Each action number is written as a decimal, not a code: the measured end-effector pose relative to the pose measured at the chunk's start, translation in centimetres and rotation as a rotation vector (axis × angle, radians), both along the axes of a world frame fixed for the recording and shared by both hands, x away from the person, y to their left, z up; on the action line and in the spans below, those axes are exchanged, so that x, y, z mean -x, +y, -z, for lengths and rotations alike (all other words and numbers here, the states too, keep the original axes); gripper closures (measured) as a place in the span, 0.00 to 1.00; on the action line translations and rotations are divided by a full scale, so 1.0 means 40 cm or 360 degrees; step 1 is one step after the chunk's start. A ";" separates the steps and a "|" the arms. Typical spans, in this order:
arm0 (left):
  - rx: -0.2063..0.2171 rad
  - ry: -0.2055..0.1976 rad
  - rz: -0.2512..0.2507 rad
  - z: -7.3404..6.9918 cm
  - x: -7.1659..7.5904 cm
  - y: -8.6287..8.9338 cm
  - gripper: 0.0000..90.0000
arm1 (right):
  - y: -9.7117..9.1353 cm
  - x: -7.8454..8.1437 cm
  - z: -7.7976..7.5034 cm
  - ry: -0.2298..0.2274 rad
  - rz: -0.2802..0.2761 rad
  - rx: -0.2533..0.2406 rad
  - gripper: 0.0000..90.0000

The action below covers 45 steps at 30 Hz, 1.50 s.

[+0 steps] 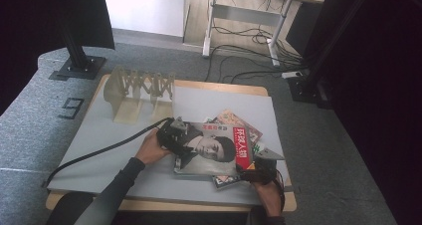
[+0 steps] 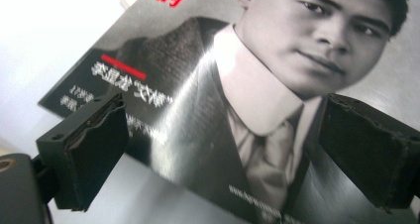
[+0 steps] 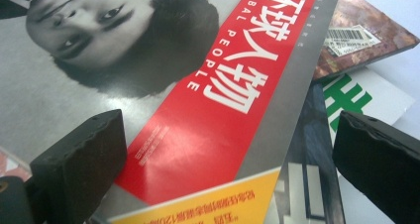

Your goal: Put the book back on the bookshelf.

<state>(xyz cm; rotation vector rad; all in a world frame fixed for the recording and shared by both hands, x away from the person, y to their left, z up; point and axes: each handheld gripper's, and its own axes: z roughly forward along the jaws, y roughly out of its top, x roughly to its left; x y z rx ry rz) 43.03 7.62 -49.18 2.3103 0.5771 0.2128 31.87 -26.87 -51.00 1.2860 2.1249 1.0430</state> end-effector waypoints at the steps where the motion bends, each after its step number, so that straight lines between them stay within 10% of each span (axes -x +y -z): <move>1: 0.0000 0.0006 -0.0003 0.002 -0.007 0.000 0.06 | -0.001 0.003 0.000 0.0001 0.0000 -0.0002 0.00; 24: 0.0022 -0.0060 -0.0057 0.019 -0.100 -0.022 0.06 | -0.005 0.049 0.005 0.0041 -0.0059 -0.0005 0.01; 45: 0.0017 0.0037 -0.0058 0.023 -0.109 -0.018 0.06 | -0.017 0.048 0.009 0.0024 -0.0016 0.0048 0.01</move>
